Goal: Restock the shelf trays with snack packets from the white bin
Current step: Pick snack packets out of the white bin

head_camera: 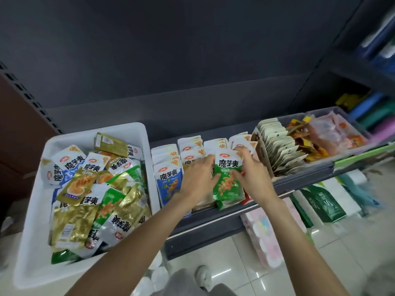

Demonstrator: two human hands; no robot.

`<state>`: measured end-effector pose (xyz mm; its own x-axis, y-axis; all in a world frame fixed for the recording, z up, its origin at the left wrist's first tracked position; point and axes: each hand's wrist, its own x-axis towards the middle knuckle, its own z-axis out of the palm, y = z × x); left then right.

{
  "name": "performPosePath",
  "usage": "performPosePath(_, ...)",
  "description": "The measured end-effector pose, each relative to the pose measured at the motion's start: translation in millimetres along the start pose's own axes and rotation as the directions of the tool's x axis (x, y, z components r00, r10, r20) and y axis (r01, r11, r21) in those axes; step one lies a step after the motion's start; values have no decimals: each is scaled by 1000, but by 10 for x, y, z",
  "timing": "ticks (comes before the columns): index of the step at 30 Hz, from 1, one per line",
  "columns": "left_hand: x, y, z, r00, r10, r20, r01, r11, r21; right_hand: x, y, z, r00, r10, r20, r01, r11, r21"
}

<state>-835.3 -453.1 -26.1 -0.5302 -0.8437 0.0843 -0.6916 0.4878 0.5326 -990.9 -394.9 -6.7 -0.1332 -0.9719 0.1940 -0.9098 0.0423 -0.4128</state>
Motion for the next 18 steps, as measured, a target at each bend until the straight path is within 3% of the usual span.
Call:
performPosePath(4, -65, -116, 69, 999, 39, 35, -43, 989, 140, 87, 155, -28, 998, -2, 65, -4, 996, 90)
performPosePath(8, -110, -147, 102, 993, 114, 31, -118, 969, 219, 149, 297, -115, 1000, -5, 14, 4, 991, 137)
performPosePath(13, -116, -184, 128, 985, 172, -8, -163, 946, 281, 93, 231, 129, 978, -60, 200, 72, 996, -54)
performPosePath(15, -120, -202, 134, 982, 186, -20, -171, 938, 302, 44, 223, 339, 980, -135, 147, 170, 950, -263)
performPosePath(18, -130, -224, 131, 980, 194, -34, -174, 934, 313, 70, 237, 520, 991, -132, -29, 110, 912, -395)
